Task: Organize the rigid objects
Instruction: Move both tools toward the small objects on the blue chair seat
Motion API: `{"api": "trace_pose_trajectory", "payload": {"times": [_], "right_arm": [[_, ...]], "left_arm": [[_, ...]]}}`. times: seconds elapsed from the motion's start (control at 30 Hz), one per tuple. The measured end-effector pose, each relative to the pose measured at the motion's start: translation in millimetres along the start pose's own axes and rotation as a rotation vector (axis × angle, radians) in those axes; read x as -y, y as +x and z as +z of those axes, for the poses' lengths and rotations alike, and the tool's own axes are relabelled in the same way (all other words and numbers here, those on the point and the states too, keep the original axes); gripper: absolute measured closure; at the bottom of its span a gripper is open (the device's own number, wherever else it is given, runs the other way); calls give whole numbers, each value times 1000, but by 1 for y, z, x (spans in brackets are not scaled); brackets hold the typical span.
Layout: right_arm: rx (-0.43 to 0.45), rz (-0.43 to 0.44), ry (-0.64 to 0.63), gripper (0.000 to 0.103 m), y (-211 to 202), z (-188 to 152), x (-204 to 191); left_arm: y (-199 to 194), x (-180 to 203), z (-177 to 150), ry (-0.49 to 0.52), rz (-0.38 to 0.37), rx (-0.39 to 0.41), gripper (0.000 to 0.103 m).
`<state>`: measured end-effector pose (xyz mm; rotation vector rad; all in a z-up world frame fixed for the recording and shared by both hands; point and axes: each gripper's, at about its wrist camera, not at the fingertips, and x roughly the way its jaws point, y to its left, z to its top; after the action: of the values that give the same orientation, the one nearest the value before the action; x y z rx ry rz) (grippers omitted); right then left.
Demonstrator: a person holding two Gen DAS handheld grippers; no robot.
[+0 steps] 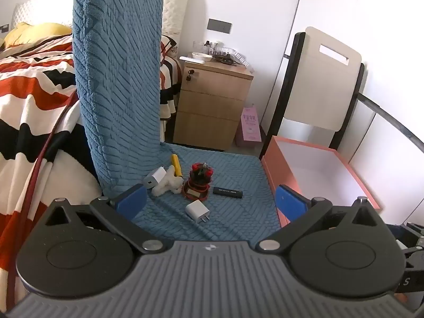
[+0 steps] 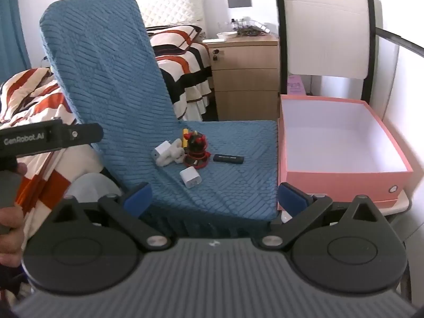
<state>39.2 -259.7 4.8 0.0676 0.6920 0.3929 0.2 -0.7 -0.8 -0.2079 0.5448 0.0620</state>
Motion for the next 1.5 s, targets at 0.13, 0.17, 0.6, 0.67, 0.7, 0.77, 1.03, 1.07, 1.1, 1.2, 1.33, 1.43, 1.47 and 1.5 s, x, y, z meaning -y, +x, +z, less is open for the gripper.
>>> {"api": "trace_pose_trajectory", "payload": {"times": [0.13,0.17,0.6,0.67,0.7,0.77,1.03,1.07,1.1,1.2,1.33,1.43,1.47,1.5], "right_arm": [[7,9,-12,0,3,-5,5],[9,10,-11,0,3,-5,5],[-23,17,18,0,18,-13,4],[-22,14,15,0,18,-11,4],[-21,19,18,0,18,-11,4],[-19,23,24,0,18,-9,6],[-16,2,13,0,22,-13,7],[-19,-3,4,0,23,-14,6],[-21,-6,0,0,24,-14,5],[-25,-1,2,0,24,-15,5],[-27,3,4,0,25,-15,5],[-30,8,7,0,26,-16,5],[-33,9,9,0,27,-16,6],[-34,10,10,0,28,-17,5]], "left_arm": [[0,-2,3,-15,-6,4,0],[4,-2,2,-11,-5,0,0],[12,4,-2,18,-13,7,0],[12,0,-1,13,-14,10,0],[13,-1,-1,9,-12,12,0],[14,-5,-1,4,-2,10,0],[21,-10,-6,-2,12,-8,0],[21,-10,-7,-3,12,-9,0],[21,-10,-7,-3,12,-9,0],[22,-9,-10,-1,17,-13,0],[24,-10,-12,2,21,-23,0],[25,-10,-15,4,26,-32,0],[25,-10,-15,3,23,-33,0],[26,-11,-15,2,23,-34,0]]}}
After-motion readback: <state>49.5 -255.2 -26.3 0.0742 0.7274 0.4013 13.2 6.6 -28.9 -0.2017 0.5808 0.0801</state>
